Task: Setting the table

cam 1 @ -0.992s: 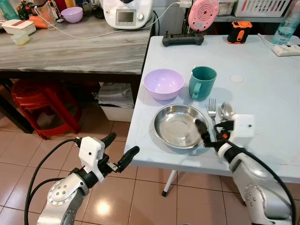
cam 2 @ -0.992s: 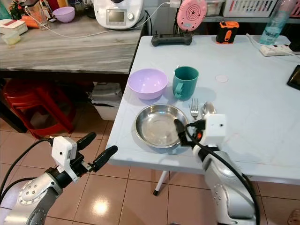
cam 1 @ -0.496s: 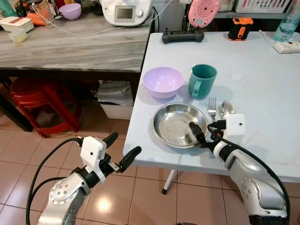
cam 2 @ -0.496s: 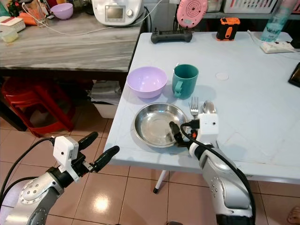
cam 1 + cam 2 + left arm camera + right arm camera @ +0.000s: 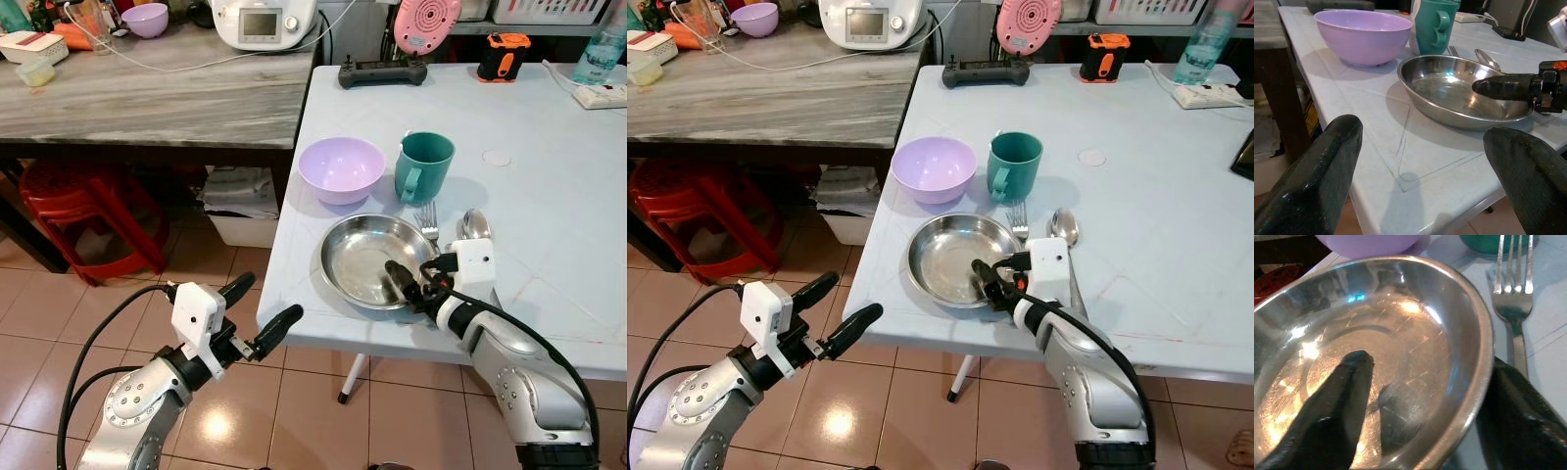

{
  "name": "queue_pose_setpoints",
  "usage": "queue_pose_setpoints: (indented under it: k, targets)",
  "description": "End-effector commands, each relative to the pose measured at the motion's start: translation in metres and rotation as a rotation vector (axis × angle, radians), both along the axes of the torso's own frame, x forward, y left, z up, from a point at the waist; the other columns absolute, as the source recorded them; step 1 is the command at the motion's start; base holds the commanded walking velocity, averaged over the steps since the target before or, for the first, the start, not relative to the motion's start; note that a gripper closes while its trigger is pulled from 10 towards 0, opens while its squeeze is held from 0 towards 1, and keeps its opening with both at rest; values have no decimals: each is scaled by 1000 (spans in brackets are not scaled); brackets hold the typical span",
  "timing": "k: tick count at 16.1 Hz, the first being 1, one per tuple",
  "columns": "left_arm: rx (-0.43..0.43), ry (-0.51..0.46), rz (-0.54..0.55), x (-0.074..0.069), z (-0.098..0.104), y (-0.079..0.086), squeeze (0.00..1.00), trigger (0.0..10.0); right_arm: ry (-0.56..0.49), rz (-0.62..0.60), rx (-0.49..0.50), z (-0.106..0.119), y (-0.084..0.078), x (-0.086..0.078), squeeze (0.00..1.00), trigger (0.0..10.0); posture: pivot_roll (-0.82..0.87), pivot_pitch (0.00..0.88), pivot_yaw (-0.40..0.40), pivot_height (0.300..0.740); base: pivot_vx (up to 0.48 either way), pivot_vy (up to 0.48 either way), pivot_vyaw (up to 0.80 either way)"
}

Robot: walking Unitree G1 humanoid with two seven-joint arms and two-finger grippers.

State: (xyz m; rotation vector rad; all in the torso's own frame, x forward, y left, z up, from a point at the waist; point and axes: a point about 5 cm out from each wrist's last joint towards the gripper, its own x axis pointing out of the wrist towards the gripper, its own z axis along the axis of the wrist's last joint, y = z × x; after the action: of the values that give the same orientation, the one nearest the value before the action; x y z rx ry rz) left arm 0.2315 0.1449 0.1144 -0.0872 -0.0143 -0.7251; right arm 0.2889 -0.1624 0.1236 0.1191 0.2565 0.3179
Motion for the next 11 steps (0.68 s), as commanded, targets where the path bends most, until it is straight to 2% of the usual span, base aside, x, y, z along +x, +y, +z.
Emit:
queue_pose_setpoints:
  k: [1, 5, 6, 7, 11]
  targets:
    - [7, -2, -17, -2, 1, -1, 0, 10000, 36, 19, 1, -6, 2, -2, 0, 0, -119, 148, 69, 740, 0, 0, 0]
    - [9, -5, -21, -1, 1, -1, 0, 10000, 76, -23, -25, -11, -7, -8, 0, 0, -124, 145, 71, 740, 0, 0, 0]
    - [9, -4, -20, -1, 1, -1, 0, 10000, 88, -46, -25, -14, -10, -12, 0, 353, -124, 145, 71, 740, 0, 0, 0]
    - [10, -3, -20, -1, 1, -1, 0, 10000, 96, -67, -25, -16, -13, -14, 0, 0, -124, 145, 71, 740, 0, 0, 0]
    - [13, -4, -29, -1, 0, -4, 0, 10000, 108, -73, -12, -18, -11, -11, 0, 0, -125, 135, 68, 740, 0, 0, 0]
